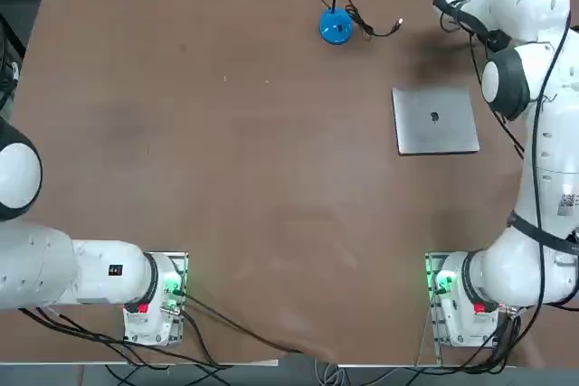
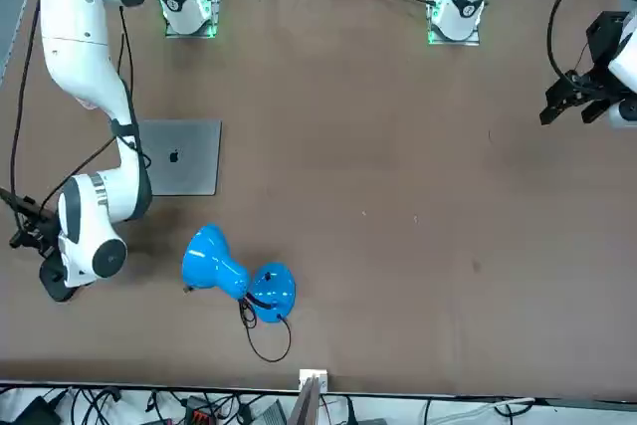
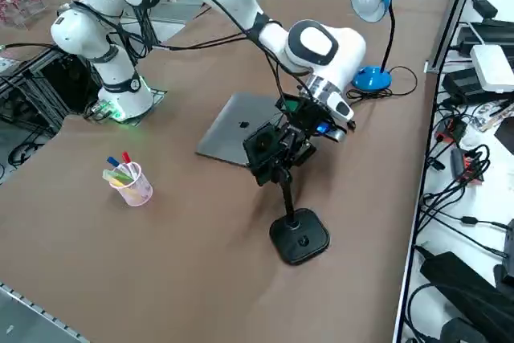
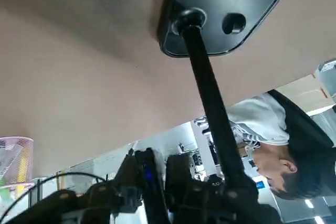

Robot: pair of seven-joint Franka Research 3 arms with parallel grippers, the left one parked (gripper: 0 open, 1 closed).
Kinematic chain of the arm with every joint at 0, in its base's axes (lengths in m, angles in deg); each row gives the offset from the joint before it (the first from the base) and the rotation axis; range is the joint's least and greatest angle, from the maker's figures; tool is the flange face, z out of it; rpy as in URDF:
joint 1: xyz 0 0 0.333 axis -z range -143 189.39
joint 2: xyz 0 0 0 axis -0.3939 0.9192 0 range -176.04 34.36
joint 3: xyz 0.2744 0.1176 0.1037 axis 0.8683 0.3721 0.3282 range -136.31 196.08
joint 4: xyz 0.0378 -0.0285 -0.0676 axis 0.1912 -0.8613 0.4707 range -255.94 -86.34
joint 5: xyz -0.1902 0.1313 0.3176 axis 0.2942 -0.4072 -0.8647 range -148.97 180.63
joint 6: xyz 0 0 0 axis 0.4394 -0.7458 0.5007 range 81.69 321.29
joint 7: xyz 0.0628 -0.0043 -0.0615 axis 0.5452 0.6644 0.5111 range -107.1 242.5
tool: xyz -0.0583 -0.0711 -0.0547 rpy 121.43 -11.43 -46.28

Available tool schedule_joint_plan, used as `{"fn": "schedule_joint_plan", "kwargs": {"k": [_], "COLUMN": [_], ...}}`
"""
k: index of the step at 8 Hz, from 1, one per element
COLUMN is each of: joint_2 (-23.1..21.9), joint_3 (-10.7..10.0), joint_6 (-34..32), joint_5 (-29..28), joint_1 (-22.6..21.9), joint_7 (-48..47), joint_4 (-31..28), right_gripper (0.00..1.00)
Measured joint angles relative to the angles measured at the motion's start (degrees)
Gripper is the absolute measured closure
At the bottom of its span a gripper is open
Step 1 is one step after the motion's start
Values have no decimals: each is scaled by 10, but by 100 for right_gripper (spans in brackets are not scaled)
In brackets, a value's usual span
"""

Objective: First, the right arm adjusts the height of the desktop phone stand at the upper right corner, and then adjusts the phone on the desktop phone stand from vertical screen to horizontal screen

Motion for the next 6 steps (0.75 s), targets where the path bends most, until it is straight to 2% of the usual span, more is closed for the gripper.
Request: {"fn": "schedule_joint_plan", "kwargs": {"k": [2,6], "joint_2": [0,3], "joint_3": [1,6], "joint_6": [1,1], "joint_5": [-3,-29], "joint_1": [0,0], "joint_7": [4,5], "joint_4": [6,28], "right_gripper": [81,82]}}
